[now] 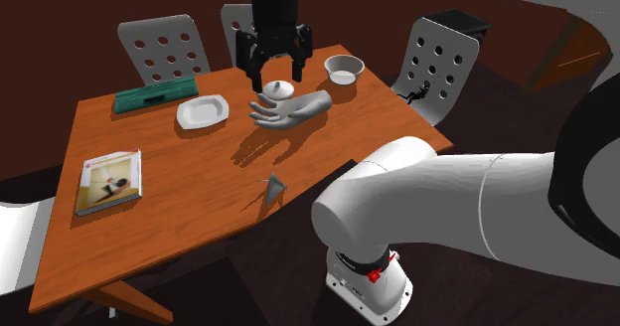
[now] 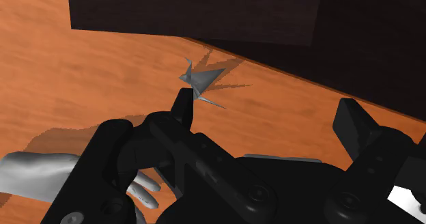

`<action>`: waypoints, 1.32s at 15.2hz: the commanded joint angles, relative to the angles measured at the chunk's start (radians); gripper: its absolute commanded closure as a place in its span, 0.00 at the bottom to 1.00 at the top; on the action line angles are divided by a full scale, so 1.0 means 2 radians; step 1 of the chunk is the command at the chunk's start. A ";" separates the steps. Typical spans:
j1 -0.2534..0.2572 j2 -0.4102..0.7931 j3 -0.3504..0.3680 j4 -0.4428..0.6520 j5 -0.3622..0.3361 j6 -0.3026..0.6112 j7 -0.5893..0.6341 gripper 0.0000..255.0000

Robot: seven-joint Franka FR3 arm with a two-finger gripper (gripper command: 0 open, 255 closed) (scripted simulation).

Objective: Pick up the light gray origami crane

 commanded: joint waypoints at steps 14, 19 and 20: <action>0.011 0.093 0.008 -0.154 -0.012 0.255 -0.047 0.00; 0.017 0.176 0.009 -0.180 -0.012 0.368 -0.065 0.00; 0.019 0.196 0.009 -0.182 -0.012 0.392 -0.069 0.00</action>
